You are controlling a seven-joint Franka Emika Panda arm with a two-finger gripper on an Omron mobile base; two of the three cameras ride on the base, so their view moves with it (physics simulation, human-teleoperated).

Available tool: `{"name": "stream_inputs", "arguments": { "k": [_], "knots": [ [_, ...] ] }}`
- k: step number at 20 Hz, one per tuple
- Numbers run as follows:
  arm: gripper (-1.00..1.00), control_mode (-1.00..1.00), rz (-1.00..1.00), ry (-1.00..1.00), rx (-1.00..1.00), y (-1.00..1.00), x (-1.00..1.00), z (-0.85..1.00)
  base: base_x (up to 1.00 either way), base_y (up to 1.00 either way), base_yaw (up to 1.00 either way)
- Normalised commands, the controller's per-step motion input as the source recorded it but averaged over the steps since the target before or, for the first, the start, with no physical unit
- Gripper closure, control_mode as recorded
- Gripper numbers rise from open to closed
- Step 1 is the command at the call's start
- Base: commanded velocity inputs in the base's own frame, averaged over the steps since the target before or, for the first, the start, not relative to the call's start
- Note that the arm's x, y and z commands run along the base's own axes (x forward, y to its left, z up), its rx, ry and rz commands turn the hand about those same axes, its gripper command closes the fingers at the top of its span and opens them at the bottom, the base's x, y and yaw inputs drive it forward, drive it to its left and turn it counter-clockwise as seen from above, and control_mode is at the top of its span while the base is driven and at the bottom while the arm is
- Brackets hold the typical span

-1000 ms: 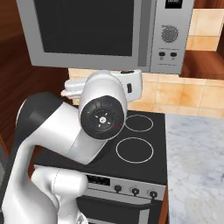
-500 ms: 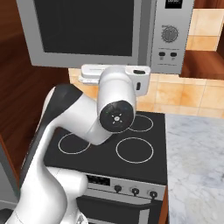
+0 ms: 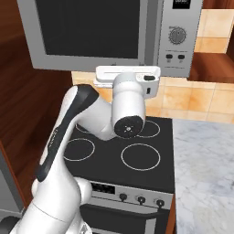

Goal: The microwave is finished heating the steak and onion. Take the bowl containing the food and place it on the dining counter.

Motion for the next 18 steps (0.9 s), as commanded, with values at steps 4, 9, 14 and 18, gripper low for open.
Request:
{"name": "stream_inputs", "arguments": {
  "k": [4,9,14,18],
  "knots": [
    [-1.00,-1.00,0.00,0.00,0.04,-0.28,0.42,0.31,0.00,0.00,0.00],
    [-1.00,-1.00,0.00,0.04,0.02,-0.16,0.63,0.19,0.00,0.00,0.00],
    [-1.00,-1.00,0.00,0.09,0.00,-0.12,0.67,0.01,0.00,0.00,0.00],
    [-1.00,-1.00,0.00,0.01,0.01,-0.30,0.52,0.02,0.00,0.00,0.00]
  ]
}}
